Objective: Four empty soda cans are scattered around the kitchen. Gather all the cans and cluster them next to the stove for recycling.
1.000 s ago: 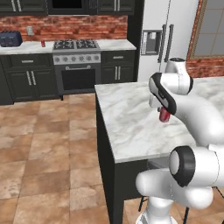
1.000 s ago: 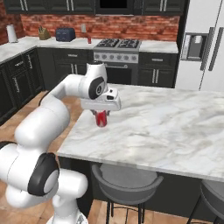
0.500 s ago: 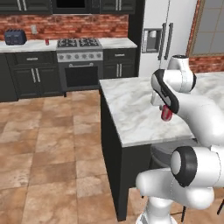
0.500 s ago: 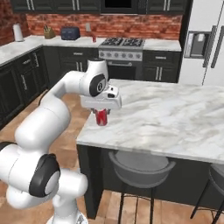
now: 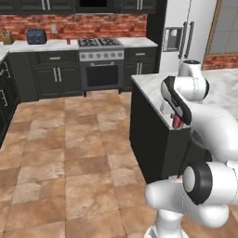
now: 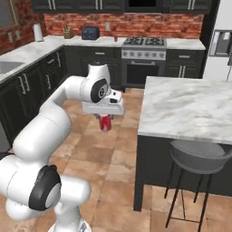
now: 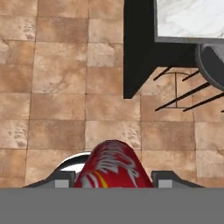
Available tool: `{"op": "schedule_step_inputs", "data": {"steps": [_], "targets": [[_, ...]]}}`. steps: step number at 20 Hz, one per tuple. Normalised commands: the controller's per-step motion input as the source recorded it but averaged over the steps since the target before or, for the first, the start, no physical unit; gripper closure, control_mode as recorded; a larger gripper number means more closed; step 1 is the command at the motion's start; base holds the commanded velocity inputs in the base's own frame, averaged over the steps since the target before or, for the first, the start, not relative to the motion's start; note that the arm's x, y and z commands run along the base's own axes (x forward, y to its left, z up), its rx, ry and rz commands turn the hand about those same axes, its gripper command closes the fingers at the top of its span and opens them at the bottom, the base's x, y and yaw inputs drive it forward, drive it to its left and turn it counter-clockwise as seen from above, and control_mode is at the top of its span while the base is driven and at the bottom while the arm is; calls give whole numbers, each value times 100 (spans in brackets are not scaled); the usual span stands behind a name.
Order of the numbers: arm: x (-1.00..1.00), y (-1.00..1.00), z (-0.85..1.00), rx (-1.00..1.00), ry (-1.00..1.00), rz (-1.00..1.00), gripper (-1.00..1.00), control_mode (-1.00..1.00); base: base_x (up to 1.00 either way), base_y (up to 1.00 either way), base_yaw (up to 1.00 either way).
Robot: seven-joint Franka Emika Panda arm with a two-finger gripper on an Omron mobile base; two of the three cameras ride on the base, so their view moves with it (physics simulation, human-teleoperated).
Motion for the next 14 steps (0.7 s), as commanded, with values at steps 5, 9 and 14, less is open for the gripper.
{"op": "schedule_step_inputs", "data": {"steps": [5,9,14], "targets": [[0,0,0,0,0,0,100,100,27,100,0],[0,0,0,0,0,0,100,100,68,100,0],[0,0,0,0,0,0,100,100,100,92,0]]}}
